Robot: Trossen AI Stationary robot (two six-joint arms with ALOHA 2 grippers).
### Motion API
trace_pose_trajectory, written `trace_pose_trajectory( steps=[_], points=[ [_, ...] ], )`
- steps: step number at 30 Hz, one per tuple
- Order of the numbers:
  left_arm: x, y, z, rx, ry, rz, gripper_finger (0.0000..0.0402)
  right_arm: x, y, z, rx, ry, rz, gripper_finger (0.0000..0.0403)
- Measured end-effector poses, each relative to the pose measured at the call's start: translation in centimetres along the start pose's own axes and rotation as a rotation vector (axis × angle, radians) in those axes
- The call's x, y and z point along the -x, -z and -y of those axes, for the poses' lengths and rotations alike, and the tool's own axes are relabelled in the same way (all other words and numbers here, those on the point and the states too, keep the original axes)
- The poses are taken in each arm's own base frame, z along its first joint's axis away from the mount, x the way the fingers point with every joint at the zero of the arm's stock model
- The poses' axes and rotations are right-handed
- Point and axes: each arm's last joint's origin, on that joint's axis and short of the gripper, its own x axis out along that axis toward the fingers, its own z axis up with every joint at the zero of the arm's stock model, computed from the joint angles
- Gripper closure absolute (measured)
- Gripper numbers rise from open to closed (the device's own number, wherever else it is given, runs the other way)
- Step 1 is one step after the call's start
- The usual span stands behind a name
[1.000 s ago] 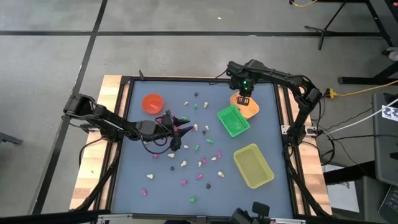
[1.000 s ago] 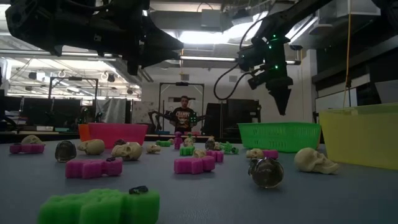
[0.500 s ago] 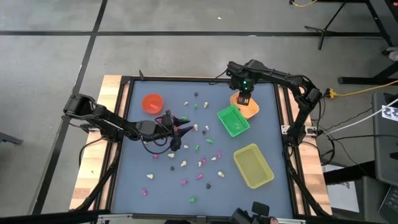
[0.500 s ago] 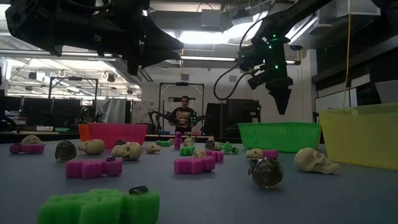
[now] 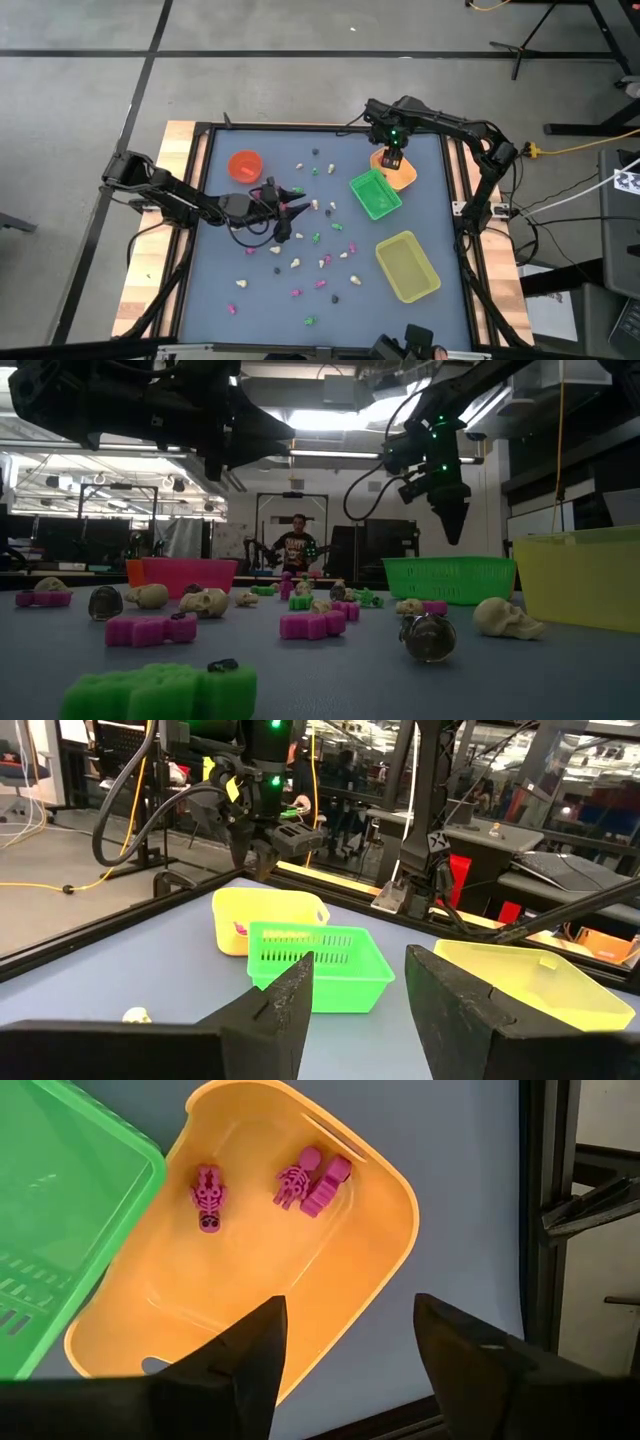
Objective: Sort Halloween decoration
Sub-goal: Put the green skeleton toy into the orange bin
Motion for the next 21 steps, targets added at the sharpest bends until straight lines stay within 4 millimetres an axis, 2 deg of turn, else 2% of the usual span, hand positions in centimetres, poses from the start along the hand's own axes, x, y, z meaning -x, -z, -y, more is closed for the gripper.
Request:
trace_pose_trajectory(
  steps=[17,21],
  points=[
    [-0.02,-0.03,-0.03,0.002,-0.001,0.003,0.0257,0.00,-0.03,0.01,-0.001,0.001,0.004,0.0185],
    [-0.55,-0.54,0.07,0.002,-0.006,0.007,0.0257,0.00,-0.24,0.09,-0.004,0.009,0.025,0.0185]
  ],
)
